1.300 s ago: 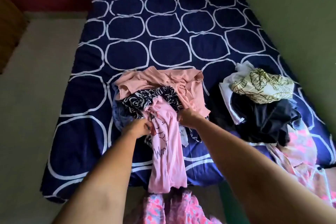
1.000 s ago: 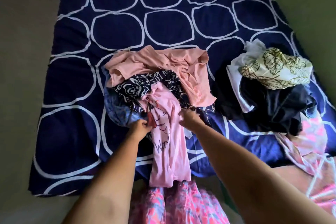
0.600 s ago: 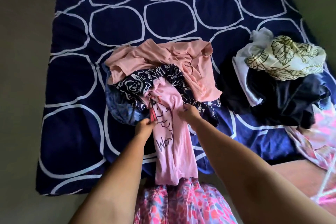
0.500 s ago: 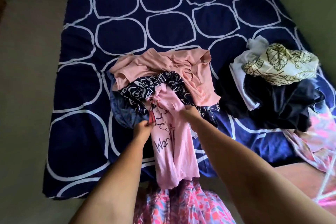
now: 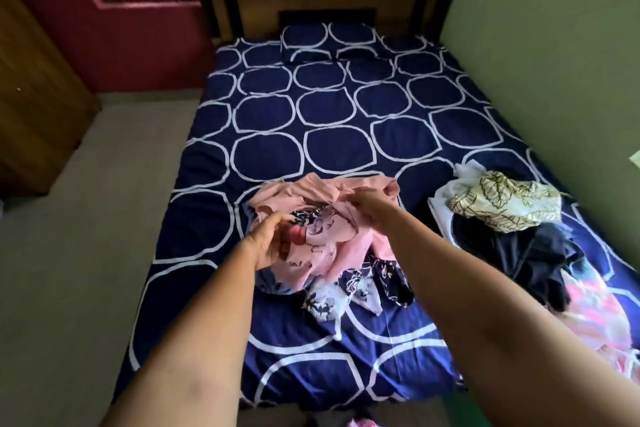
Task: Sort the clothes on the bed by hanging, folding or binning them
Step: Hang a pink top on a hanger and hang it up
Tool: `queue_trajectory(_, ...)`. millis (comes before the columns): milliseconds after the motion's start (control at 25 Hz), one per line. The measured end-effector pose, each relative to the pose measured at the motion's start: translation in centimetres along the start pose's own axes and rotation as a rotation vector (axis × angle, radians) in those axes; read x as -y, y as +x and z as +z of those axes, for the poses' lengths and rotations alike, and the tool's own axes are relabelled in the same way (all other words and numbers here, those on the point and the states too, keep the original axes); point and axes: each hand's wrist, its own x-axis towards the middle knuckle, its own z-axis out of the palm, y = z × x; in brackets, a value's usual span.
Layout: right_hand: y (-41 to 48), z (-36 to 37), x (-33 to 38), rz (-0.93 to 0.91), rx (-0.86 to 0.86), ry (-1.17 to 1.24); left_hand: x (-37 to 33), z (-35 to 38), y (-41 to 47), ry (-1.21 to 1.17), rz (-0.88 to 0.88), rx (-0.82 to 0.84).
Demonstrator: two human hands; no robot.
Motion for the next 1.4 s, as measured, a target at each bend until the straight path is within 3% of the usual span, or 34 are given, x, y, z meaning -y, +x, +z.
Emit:
queue_trajectory(160, -4.3, 0.9, 4.4, -0.073, 0.062, 0.016, -2.1, -0.5, -1.8, 0.622, -0.124, 0.038)
queue_trajectory(240, -6.3, 1.5, 5.3, -0.083, 0.176, 0.050, -3.7, -0.8, -1.7, 0.882, 0.045, -0.095)
queue_trajectory(320, -8.1, 1.5, 5.5, -0.109, 0.221, 0.098, -4.9, -0.8, -1.5, 0.827, 0.345, -0.122)
queue_trajectory(360, -8.9, 1.4, 5.8, -0.128, 0.241, 0.124, -5.5, -0.2, -1.9, 0.739, 0.423, -0.018)
queue_trajectory(480, -11.7, 0.8, 7.3, -0.151, 0.282, 0.159, -6.5, 2.7, -3.7, 0.751, 0.510, 0.291)
queue_trajectory(560, -13.0, -0.4, 7.9, -0.168, 0.278, 0.165, -6.7, 3.8, -3.8, 0.957, 0.563, 0.293)
queue_trajectory(640, -14.1, -2.3, 8.1, -0.227, 0.179, 0.195, -6.6, 4.6, -3.9, 1.021, 0.571, 0.273)
queue_trajectory(760, -13.9, -5.6, 8.4, -0.288, -0.165, 0.206, -7.1, 6.0, -5.0, 0.739, 0.522, 0.220)
queue_trajectory(880, -13.4, -8.4, 7.6, -0.259, -0.590, -0.104, -8.5, 8.0, -7.2, 0.484, 0.589, 0.114)
queue_trajectory(1040, -15.1, -8.6, 6.3, -0.381, -0.746, -0.632, -11.2, 11.8, -10.2, 0.548, 0.628, 0.125)
queue_trajectory(1120, -17.1, -7.5, 5.8, -0.623, -0.752, -0.896, -12.0, 13.9, -11.6, 0.612, 0.605, 0.127)
queue_trajectory(1200, -19.2, -5.8, 4.3, -0.991, -0.643, -1.132, -11.9, 16.0, -12.7, 0.710, 0.573, 0.116)
queue_trajectory(1280, -20.9, -4.1, 2.8, -1.312, -0.357, -1.307, -11.9, 18.0, -14.1, 0.792, 0.564, 0.069)
queue_trajectory(1360, -21.7, -3.6, 1.5, -1.488, -0.086, -1.739, -11.6, 19.9, -15.8, 0.897, 0.574, 0.039)
queue_trajectory(1400, -21.9, -3.6, 1.2, -1.459, -0.042, -1.944, -11.6, 20.7, -16.5, 0.936, 0.581, 0.031)
